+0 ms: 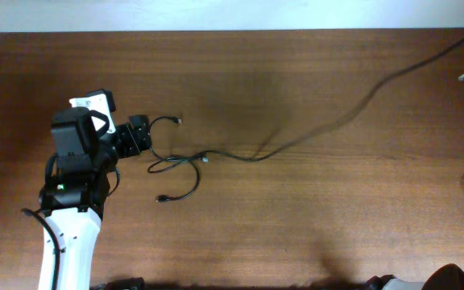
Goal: Untangle cables
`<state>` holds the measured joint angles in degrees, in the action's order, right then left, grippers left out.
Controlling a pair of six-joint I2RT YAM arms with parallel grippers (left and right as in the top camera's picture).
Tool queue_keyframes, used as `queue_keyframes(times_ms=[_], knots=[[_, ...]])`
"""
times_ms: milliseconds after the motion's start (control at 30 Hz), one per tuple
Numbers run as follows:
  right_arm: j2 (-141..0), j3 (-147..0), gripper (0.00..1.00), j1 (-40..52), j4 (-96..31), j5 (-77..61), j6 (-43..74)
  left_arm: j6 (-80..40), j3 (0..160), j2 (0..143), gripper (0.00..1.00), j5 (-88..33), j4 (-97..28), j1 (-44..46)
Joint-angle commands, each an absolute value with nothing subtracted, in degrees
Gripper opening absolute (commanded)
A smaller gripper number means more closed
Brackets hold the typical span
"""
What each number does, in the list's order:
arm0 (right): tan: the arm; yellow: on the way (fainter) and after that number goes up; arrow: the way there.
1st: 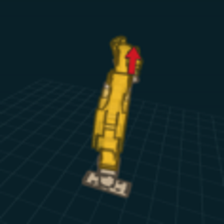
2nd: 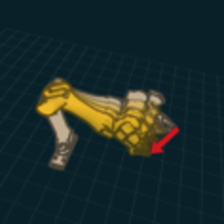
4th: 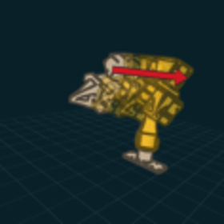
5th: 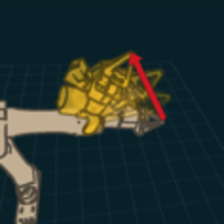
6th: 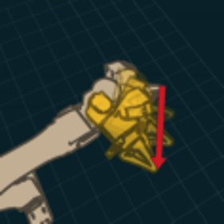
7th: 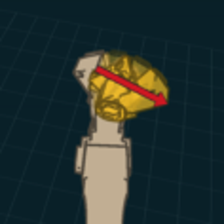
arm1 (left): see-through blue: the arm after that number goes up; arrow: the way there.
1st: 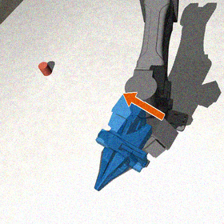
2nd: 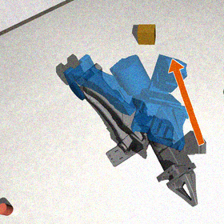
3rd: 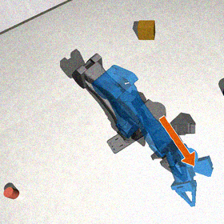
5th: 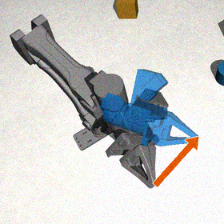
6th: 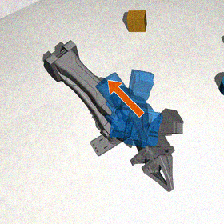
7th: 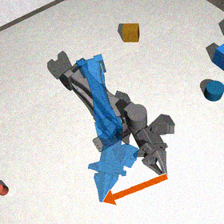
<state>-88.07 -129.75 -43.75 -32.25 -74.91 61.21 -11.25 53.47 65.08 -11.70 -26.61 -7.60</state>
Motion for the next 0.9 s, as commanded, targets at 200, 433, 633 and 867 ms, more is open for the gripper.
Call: queue_keyframes(times_ms=[200,433,633,867], knots=[[-89.1,-130.8,0.04,-37.9,-31.9,-77.6,52.7,-10.4,53.6,64.9,0.94,-52.2,-23.4,-5.8],[-90.0,-130.8,0.04,-22.0,-33.0,-80.6,53.1,-5.3,53.6,64.9,0.97,-54.7,-15.1,6.9],[-90.0,-130.8,0.04,-3.0,-38.5,-82.3,54.5,-3.1,53.6,64.9,0.97,-43.5,-6.8,11.2],[-90.1,-130.8,0.04,8.0,-38.6,-78.7,54.5,-3.1,53.6,64.9,0.93,-42.4,-3.1,11.7]])
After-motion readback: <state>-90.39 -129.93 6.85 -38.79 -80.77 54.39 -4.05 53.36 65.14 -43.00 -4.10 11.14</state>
